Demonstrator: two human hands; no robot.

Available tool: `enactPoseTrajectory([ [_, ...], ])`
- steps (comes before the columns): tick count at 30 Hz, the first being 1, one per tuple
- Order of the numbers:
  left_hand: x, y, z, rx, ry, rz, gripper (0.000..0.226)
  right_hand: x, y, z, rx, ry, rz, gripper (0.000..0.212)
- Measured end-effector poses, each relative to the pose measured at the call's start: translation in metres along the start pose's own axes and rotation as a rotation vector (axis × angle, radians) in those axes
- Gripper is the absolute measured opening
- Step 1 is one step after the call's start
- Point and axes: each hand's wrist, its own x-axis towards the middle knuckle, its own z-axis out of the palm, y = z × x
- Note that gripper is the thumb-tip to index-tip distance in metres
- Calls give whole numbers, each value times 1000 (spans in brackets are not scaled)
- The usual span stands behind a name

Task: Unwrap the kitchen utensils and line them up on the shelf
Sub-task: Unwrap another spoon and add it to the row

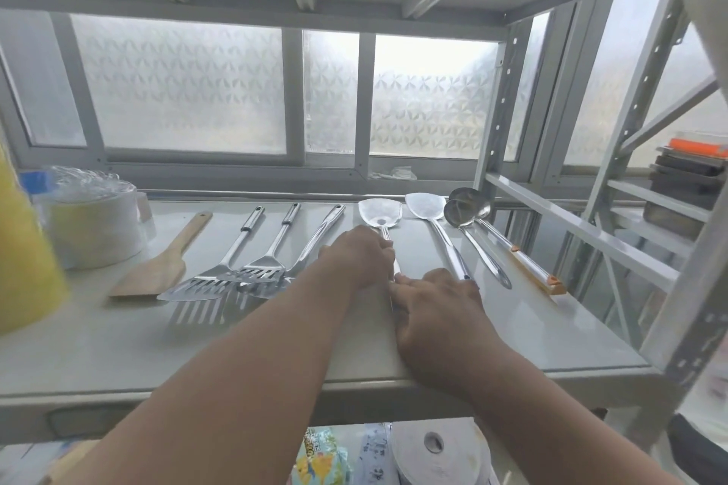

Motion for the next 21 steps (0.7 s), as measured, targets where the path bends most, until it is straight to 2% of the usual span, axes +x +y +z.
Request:
enactPoseTrajectory([
  [6, 25, 12, 3, 136, 6, -41, 29, 22, 9, -2, -64, -28, -24, 32],
  [8, 32, 15, 4, 143, -5, -25, 27, 27, 11, -3, -70, -44, -30, 38],
  [14, 54, 2, 16, -13, 23, 1, 28, 35, 15, 3, -73, 12, -47, 45],
  [21, 63, -1, 21, -4, 65, 55, 28, 37, 12, 5, -74, 6, -21, 54],
])
